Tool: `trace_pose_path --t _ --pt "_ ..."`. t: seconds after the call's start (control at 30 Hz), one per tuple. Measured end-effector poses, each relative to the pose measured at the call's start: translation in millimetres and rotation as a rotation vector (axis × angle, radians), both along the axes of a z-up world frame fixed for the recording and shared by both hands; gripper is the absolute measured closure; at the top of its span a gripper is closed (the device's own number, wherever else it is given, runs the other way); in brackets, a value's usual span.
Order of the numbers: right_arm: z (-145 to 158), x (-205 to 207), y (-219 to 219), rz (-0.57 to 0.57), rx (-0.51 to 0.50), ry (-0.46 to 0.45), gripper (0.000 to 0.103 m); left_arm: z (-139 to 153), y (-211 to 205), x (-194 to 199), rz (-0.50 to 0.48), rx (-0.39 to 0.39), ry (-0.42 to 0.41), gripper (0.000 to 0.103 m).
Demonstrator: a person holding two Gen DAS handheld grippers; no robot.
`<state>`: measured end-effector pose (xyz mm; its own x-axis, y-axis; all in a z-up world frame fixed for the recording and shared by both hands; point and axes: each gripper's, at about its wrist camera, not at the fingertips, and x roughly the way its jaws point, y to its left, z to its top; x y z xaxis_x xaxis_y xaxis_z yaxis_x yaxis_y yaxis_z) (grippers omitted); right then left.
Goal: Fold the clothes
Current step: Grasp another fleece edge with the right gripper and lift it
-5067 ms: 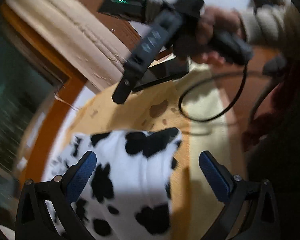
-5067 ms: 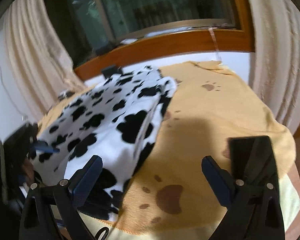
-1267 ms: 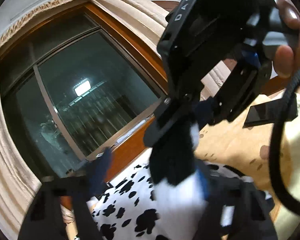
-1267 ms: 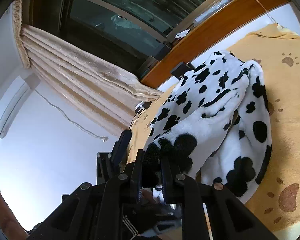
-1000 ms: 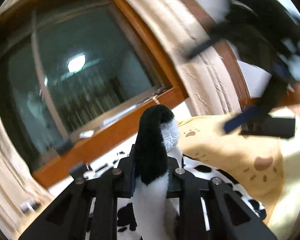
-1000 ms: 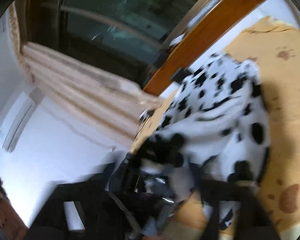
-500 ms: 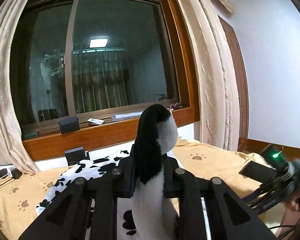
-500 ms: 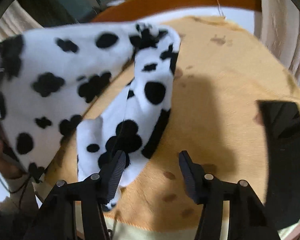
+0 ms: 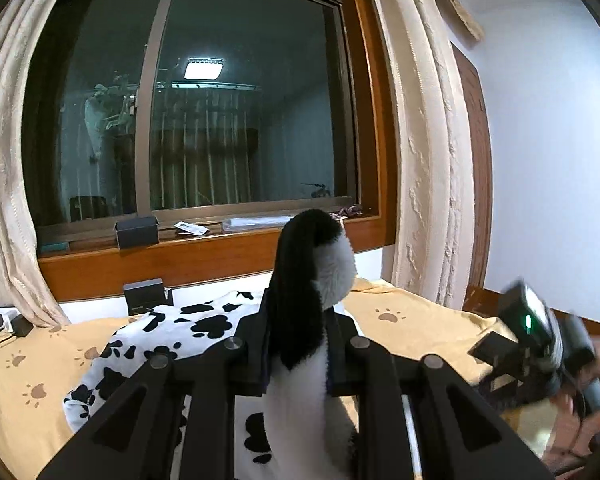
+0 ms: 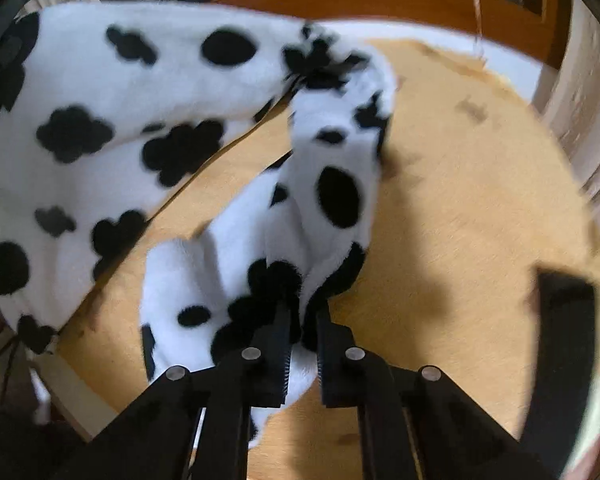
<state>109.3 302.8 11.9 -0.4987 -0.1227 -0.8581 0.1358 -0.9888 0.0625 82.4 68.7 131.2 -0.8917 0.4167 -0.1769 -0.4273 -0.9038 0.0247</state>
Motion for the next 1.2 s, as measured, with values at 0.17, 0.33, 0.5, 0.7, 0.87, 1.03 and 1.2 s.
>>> trace_pose_path --t 0.17,0.33,0.5,0.7,0.87,1.03,1.2 --pt "51 -8 40 -0.112 0.347 0.189 0.092 7 15 9 -0.074 -0.002 -0.014 0.082" --pt "86 -24 99 -0.309 0.639 0.326 0.093 2 55 19 -0.229 -0.055 -0.069 0.082" --pt "95 -28 117 -0.419 0.920 0.470 0.093 -35 111 23 -0.427 -0.179 -0.210 0.082" --pt "57 -56 120 -0.383 1.130 0.461 0.092 -85 154 17 -0.633 -0.255 -0.457 0.081" --pt "36 -66 162 -0.366 0.898 0.280 0.092 -100 154 9 -0.758 -0.217 -0.623 0.081" --pt "28 -42 190 -0.380 0.690 0.183 0.073 -94 156 5 -0.877 -0.217 -0.692 0.077" --pt "40 -7 206 -0.455 0.487 0.211 0.033 -74 157 -6 -0.964 -0.200 -0.726 0.018"
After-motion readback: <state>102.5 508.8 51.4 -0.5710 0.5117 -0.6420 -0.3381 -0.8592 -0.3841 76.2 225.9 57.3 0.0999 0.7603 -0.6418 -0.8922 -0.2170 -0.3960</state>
